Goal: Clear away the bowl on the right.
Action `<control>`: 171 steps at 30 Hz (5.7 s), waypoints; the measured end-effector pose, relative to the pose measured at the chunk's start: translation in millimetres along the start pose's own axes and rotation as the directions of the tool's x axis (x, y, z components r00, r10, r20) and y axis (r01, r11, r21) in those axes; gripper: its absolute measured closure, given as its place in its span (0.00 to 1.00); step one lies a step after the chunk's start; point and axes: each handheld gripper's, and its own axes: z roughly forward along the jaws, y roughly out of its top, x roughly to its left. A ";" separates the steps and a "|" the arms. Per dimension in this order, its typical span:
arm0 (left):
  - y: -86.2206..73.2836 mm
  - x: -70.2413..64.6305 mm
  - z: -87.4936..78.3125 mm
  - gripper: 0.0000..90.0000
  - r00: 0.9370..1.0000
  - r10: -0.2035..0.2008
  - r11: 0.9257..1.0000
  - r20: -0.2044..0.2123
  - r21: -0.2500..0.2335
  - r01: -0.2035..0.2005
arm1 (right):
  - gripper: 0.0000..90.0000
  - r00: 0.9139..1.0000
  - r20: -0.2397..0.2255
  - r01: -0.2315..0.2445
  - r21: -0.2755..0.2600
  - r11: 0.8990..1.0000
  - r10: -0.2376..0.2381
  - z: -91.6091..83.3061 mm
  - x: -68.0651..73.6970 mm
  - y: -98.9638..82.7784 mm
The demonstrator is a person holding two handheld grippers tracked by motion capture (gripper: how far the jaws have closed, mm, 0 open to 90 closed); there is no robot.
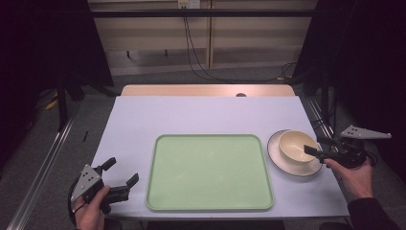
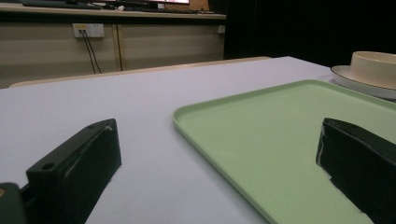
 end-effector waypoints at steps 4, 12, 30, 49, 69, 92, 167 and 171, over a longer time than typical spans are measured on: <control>-0.1 -0.1 0.3 0.00 1.000 -0.002 1.000 0.000 0.000 0.002 | 0.28 1.000 0.021 -0.024 0.021 1.000 0.023 3.8 -11.8 0.6; -0.2 -0.4 0.7 0.00 1.000 -0.005 1.000 -0.002 -0.001 0.005 | 0.35 0.999 0.040 -0.036 0.129 0.991 0.031 16.6 -32.6 4.3; 0.0 -0.2 1.7 0.00 1.000 0.005 1.000 0.004 0.002 -0.005 | 0.55 0.995 0.091 -0.075 0.345 0.936 0.046 58.8 -43.0 17.3; -0.4 -0.3 2.2 0.00 1.000 -0.002 1.000 0.006 0.000 0.002 | 0.80 0.994 0.084 -0.106 0.460 0.882 0.075 68.4 -52.9 3.8; -0.7 -0.3 1.1 0.00 1.000 -0.002 1.000 0.009 0.007 0.002 | 0.94 0.984 0.090 -0.176 0.451 0.875 0.152 69.5 -55.7 5.2; -0.6 -0.1 0.3 0.00 1.000 0.001 1.000 0.008 0.013 -0.001 | 0.93 0.979 0.057 -0.203 0.397 0.895 0.197 64.4 -55.6 4.8; -0.9 -0.1 0.6 0.00 1.000 0.000 1.000 0.004 0.010 0.000 | 0.93 0.974 -0.118 -0.169 0.200 0.965 0.195 51.4 -17.2 48.8; -0.8 0.1 0.4 0.00 1.000 0.004 1.000 0.001 0.014 -0.004 | 0.93 0.974 -0.122 -0.165 0.209 0.964 0.193 56.2 -13.9 50.9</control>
